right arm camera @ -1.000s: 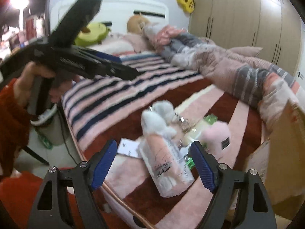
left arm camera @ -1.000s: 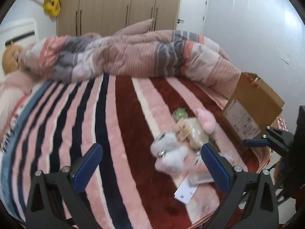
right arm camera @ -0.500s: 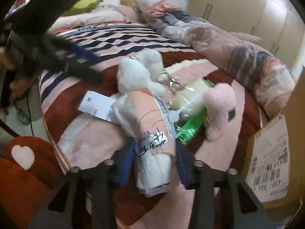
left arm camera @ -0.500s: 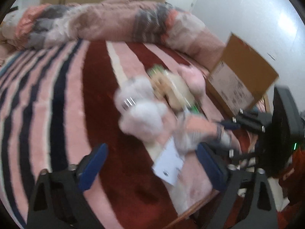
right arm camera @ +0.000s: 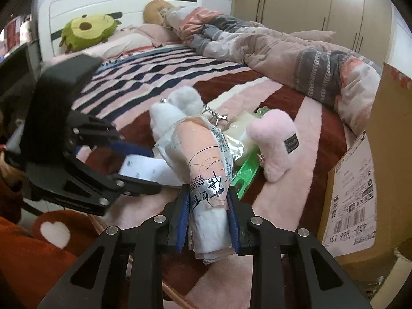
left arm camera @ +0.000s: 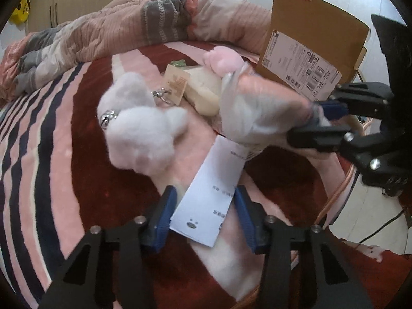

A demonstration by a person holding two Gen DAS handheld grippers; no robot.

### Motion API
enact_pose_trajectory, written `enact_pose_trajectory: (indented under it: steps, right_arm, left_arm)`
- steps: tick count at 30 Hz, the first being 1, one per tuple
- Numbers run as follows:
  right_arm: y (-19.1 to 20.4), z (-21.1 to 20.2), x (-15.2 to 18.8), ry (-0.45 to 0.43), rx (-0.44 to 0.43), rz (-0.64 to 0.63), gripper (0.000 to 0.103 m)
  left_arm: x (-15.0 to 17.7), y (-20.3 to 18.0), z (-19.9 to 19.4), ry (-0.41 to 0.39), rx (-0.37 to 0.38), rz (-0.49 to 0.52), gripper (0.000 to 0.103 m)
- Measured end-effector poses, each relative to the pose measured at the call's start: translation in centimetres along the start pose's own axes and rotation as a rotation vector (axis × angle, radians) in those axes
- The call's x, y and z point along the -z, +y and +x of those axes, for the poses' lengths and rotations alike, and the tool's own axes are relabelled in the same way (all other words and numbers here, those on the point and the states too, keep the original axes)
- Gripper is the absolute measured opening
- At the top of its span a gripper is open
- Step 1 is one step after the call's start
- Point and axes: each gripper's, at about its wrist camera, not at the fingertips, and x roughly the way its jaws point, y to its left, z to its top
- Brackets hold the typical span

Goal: Organize soft objects
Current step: 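Grasp the packaged towel with the right tool while the left tool grasps the white tag card, then carry towel and card into the cardboard box and open both tools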

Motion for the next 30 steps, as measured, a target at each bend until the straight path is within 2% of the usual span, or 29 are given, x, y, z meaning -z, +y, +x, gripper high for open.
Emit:
enact_pose_trajectory:
  steps: [3,6,16,26,30]
  right_arm:
    - [-0.1,-0.7,-0.5,-0.011,0.006,0.011,0.023]
    - [-0.1,-1.3,-1.0,-0.024,0.003,0.013,0.022]
    - [0.0,-3.5,-3.1,-0.074,-0.014,0.019,0.022]
    - [-0.6,-8.6,-6.5,-0.163,-0.032,0.016,0.022]
    - [-2.0,-11.2,-7.3,-0.204,-0.039,0.054,0.022]
  left_arm:
    - [0.3,0.3,-0.4,-0.010,-0.001,-0.009,0.028]
    - [0.4,0.7,-1.1,-0.024,0.017,-0.022,0.028]
    - [0.1,1.2,-3.9,-0.071,-0.006,-0.040,0.028]
    - [-3.7,0.7,-11.0,-0.207,-0.070,-0.026,0.028]
    - [-5.7,0.3,-13.6,-0.259,-0.077,-0.033,0.028]
